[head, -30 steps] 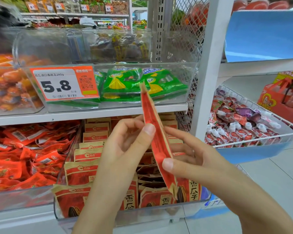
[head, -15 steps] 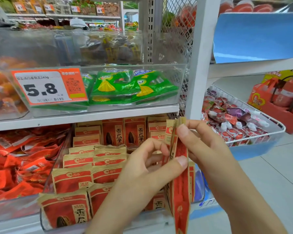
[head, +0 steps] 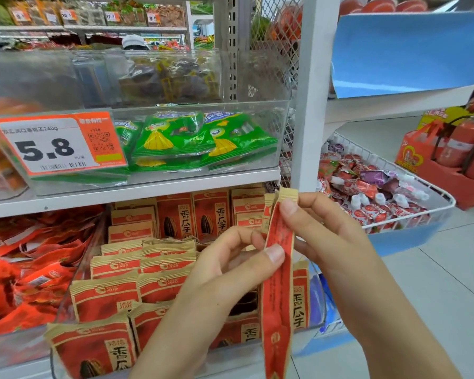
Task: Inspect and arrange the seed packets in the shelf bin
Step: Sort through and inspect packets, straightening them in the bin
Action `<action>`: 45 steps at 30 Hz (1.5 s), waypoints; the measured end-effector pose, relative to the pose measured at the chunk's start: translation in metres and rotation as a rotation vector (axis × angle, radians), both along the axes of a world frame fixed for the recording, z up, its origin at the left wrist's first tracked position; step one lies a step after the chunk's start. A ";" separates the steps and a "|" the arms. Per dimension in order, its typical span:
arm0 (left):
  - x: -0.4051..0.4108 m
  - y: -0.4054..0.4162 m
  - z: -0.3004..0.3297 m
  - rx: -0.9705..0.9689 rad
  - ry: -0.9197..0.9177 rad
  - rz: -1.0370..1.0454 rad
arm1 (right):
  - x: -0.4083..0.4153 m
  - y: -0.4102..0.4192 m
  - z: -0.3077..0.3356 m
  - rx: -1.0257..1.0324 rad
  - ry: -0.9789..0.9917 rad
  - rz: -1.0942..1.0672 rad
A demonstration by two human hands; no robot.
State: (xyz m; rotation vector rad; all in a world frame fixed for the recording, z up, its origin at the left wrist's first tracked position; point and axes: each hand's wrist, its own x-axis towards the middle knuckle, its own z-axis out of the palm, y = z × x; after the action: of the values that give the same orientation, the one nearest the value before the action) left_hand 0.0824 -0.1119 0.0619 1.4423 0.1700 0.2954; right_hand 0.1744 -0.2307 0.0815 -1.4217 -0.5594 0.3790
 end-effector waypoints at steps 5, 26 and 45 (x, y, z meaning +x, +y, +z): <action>-0.002 -0.001 0.001 -0.007 -0.036 0.057 | -0.004 0.001 0.006 -0.011 0.038 -0.006; -0.003 0.011 0.006 -0.121 -0.032 0.269 | -0.001 0.003 -0.003 -0.156 0.132 0.245; -0.005 0.045 -0.002 0.909 0.157 0.491 | 0.021 0.024 -0.005 -0.148 -0.463 -0.090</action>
State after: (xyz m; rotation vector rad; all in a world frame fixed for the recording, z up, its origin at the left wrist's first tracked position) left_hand 0.0774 -0.0674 0.0602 2.3207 0.5746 0.7211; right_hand 0.1958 -0.2062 0.0762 -1.6832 -0.8502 0.0134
